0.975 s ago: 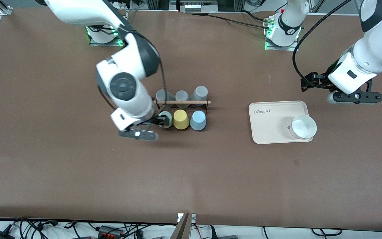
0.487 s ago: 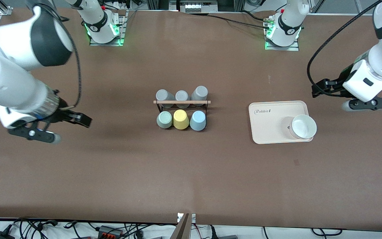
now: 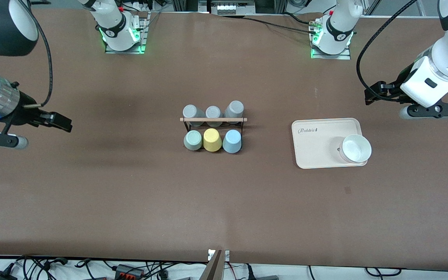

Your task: Hang scattered cups on rack with three cups

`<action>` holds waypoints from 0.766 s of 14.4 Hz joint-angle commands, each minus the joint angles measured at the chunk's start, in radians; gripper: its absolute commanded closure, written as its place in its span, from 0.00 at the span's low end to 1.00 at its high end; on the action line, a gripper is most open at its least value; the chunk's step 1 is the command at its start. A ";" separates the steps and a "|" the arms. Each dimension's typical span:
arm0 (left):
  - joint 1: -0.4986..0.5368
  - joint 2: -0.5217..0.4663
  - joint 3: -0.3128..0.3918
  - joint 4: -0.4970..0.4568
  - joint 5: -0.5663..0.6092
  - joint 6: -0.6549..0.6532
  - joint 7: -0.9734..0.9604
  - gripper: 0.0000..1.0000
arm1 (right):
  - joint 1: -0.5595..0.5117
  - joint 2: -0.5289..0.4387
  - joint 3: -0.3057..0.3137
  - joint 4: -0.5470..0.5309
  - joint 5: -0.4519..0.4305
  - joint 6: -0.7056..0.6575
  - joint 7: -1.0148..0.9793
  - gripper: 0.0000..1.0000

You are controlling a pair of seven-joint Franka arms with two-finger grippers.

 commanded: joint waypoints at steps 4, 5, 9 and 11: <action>0.001 -0.033 0.004 -0.031 -0.014 0.032 0.018 0.00 | -0.033 -0.213 0.013 -0.292 0.056 0.161 -0.050 0.00; 0.001 -0.034 0.004 -0.031 -0.016 0.030 0.018 0.00 | -0.033 -0.212 0.012 -0.283 0.056 0.147 -0.055 0.00; 0.004 -0.038 0.004 -0.034 -0.016 0.024 0.021 0.00 | -0.045 -0.147 0.005 -0.168 0.059 0.095 -0.058 0.00; 0.006 -0.036 0.004 -0.034 -0.017 0.027 0.021 0.00 | -0.044 -0.141 0.005 -0.134 0.058 0.033 -0.031 0.00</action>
